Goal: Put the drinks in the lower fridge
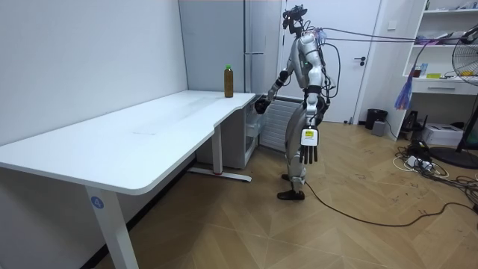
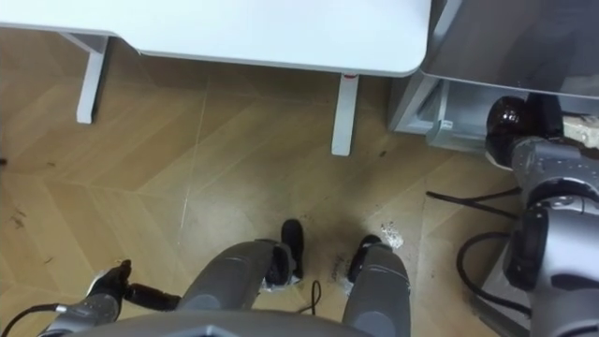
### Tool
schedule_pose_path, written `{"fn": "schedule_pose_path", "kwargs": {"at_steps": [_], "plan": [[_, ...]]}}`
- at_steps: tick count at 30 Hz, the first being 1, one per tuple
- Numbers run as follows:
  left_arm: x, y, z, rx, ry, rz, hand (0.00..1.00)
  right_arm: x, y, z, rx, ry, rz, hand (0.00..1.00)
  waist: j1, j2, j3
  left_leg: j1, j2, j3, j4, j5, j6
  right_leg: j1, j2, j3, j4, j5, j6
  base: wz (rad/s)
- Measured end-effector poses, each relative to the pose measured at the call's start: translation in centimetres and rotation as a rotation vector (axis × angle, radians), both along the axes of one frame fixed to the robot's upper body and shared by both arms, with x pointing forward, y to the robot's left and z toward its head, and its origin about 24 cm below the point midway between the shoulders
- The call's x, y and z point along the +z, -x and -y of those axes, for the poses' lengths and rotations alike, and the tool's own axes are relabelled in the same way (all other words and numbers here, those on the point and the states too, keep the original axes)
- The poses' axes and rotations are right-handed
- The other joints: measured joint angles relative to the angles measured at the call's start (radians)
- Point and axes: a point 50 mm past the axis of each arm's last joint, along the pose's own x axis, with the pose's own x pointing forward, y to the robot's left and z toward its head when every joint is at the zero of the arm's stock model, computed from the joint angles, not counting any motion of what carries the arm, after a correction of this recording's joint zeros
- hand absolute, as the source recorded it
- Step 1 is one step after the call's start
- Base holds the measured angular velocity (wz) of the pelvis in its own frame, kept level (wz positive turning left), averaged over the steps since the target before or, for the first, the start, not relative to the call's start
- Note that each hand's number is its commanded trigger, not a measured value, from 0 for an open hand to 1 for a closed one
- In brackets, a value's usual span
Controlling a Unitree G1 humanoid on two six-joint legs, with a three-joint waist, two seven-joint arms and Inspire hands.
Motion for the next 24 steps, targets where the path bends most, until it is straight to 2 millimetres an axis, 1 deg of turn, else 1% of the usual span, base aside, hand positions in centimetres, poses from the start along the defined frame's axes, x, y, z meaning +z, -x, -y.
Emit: {"fn": "schedule_pose_path", "kwargs": {"at_steps": [6, 10, 16, 20, 24], "plan": [[0.0, 0.0, 0.0, -0.004, 0.003, 0.004, 0.0, 0.6, -0.4, 0.3, -0.005, 0.031, -0.018, 1.0, -0.015, -0.002, 0.0013, -0.003, -0.001, 0.002, -0.008, 0.0, 0.0, -0.008, 0.0, 0.002, 0.0, 0.0, 0.0, 0.0], [0.0, -0.2, 0.2, -0.01, 0.005, 0.009, 0.0, 0.8, -0.5, 0.4, -0.009, 0.05, -0.03, 1.0, -0.016, -0.003, 0.0024, -0.004, -0.001, 0.008, -0.009, 0.0, 0.0, -0.012, 0.0, 0.008, 0.0, 0.0, 0.0, -0.04], [0.0, -0.2, 0.2, -0.011, 0.007, 0.009, 0.0, 1.0, -0.5, 0.5, -0.013, 0.069, -0.041, 1.0, -0.017, -0.004, 0.0061, -0.006, 0.003, 0.009, -0.014, -0.001, 0.0, -0.012, 0.006, 0.01, -0.013, 0.0, 0.001, -0.01], [-0.1, -0.2, 0.3, -0.015, 0.026, 0.006, 0.0, 1.0, -0.5, 0.6, -0.012, 0.082, -0.044, 1.0, -0.017, -0.003, 0.0112, -0.01, 0.007, 0.01, -0.014, -0.003, -0.003, -0.017, 0.011, 0.017, -0.016, 0.0, 0.001, -0.02], [0.0, -0.3, 0.3, -0.02, 0.03, 0.017, 0.0, 1.2, -0.6, 0.8, -0.023, 0.095, -0.036, 1.0, -0.017, -0.003, 0.0117, -0.011, 0.011, 0.013, -0.015, -0.005, -0.007, -0.022, 0.015, 0.024, -0.016, -0.001, -0.001, -0.05]]}}
